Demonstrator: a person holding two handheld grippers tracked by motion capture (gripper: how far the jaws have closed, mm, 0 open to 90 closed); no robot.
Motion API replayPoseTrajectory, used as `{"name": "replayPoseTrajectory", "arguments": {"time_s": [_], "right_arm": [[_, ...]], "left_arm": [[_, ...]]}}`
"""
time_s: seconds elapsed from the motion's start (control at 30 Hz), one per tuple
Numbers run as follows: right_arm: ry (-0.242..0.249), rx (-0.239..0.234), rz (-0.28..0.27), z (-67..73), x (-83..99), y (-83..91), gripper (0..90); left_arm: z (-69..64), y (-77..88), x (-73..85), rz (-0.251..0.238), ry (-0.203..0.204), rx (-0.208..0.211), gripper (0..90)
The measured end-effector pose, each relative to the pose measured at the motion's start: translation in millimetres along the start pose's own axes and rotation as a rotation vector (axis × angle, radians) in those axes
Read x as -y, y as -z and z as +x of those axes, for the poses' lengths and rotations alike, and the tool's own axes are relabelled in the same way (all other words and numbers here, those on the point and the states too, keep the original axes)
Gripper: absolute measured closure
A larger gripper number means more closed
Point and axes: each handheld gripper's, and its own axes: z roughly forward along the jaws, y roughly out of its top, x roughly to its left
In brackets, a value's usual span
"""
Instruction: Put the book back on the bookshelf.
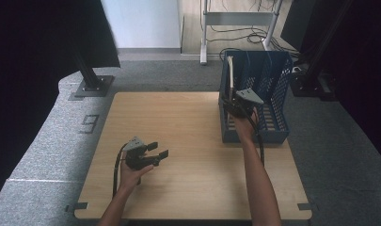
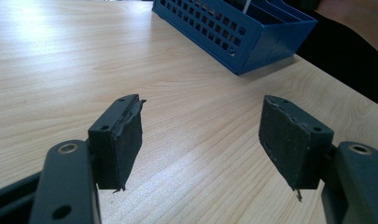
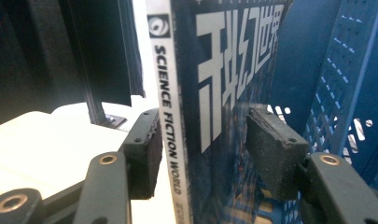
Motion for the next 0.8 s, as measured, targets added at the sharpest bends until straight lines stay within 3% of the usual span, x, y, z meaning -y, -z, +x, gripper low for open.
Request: {"name": "replayPoseTrajectory", "arguments": {"time_s": [0.43, 0.8], "right_arm": [[-0.024, -0.008, 0.021, -2.6, 9.3, 11.0, 44.0], [-0.007, -0.026, 0.037, 1.6, 17.3, 27.7, 44.6]], "left_arm": [[-1.0, -1.6, 0.9, 0.006, -0.004, -0.001, 30.3], [-2.0, -3.7, 1.9, 0.014, -0.007, -0.003, 30.3]]}}
